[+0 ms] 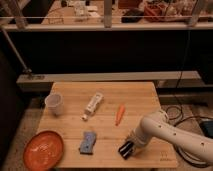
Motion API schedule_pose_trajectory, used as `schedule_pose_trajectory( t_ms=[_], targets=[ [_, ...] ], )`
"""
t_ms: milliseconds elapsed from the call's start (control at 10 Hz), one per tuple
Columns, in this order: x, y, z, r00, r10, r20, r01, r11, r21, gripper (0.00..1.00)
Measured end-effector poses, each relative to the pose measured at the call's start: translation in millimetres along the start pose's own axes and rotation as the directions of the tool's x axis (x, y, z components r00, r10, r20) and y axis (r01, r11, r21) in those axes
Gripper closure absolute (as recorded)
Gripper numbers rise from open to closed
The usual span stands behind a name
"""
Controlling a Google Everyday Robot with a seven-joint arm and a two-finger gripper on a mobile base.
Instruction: Place the eraser in the ceramic cup
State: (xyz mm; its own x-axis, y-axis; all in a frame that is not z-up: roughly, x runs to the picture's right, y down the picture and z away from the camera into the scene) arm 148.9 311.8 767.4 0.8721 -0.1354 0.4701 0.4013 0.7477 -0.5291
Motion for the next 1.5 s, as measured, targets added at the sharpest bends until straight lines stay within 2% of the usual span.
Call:
schedule_pose_trajectory(
  t_ms=[200, 400, 700, 1000, 1300, 1500],
  targets=[
    [-8.5, -4.1, -7.7, 1.0, -0.012, -0.004, 0.012, 1.0, 0.01, 1.0],
    [-18.0, -6.3, -23.7, 1.0, -0.014, -0.009, 0.014, 1.0, 0.017, 1.0],
    [-27.0, -11.8, -29.0, 0.999, -0.029, -0.014, 0.029, 0.999, 0.029, 1.0],
    [-47.2, -25.2, -52.6, 0.999, -0.049, -0.02, 0.05, 0.998, 0.042, 1.0],
    [-63.1, -38.4, -58.0, 0.997, -0.075, -0.03, 0.077, 0.996, 0.046, 1.0],
    [-81.8, -53.2, -71.8, 0.995, -0.097, -0.033, 0.098, 0.994, 0.049, 1.0]
  ],
)
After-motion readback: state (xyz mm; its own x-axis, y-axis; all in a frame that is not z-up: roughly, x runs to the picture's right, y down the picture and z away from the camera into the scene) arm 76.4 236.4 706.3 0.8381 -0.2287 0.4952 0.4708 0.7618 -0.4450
